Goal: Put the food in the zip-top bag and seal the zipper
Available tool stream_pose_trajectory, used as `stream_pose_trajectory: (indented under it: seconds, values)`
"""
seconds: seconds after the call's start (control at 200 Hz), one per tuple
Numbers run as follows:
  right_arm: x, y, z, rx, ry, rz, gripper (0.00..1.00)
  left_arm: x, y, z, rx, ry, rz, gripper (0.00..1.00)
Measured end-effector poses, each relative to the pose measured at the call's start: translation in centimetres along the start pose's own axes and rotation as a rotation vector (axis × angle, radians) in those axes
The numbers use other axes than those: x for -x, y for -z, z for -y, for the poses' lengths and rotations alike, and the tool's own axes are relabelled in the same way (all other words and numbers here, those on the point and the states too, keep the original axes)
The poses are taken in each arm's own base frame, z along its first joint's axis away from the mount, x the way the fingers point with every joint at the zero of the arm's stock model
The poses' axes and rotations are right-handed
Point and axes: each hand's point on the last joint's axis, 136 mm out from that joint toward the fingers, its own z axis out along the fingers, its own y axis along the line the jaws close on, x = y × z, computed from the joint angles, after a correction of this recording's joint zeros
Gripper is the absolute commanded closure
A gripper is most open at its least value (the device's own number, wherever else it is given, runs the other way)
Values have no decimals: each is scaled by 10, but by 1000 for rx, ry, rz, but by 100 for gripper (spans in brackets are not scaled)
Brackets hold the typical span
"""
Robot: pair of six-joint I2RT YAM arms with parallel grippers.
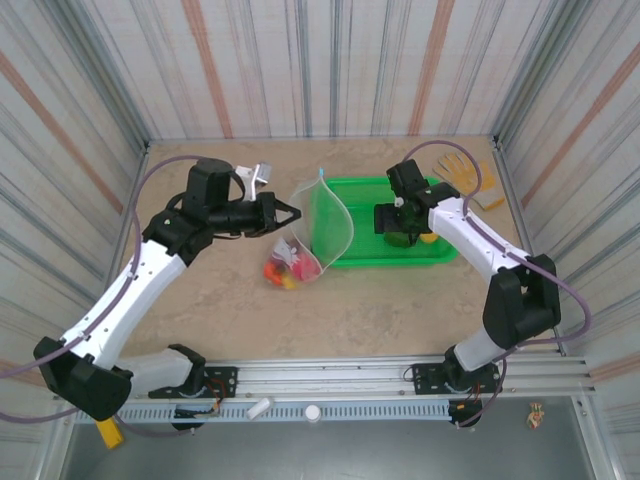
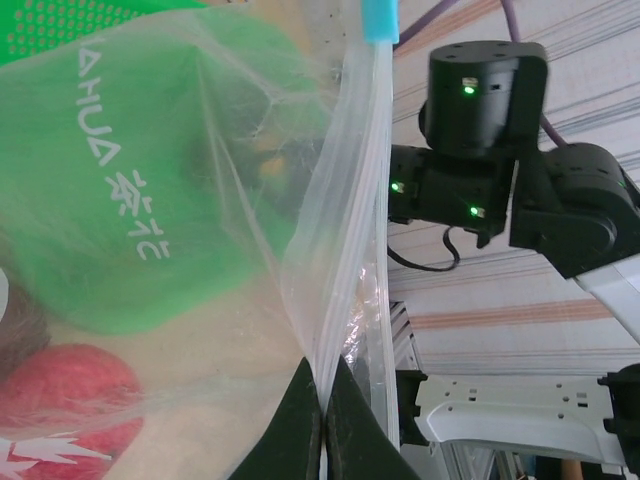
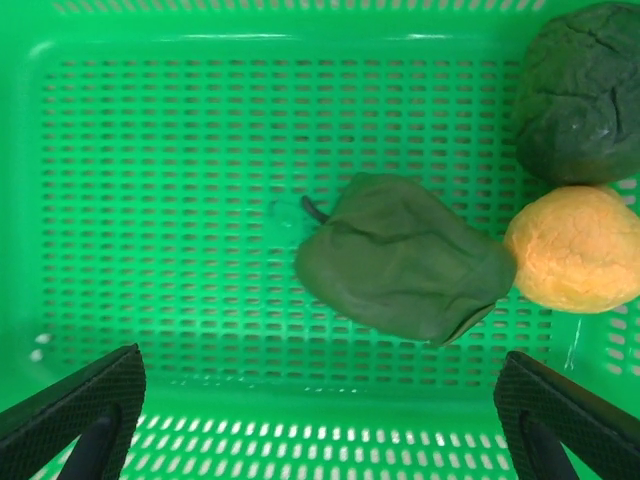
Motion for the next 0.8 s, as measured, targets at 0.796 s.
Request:
stream_pose_trajectory:
  seconds: [0.796]
  values:
    - [-8, -88, 16, 46, -76, -154, 11, 1, 19, -10, 23, -33, 40, 100]
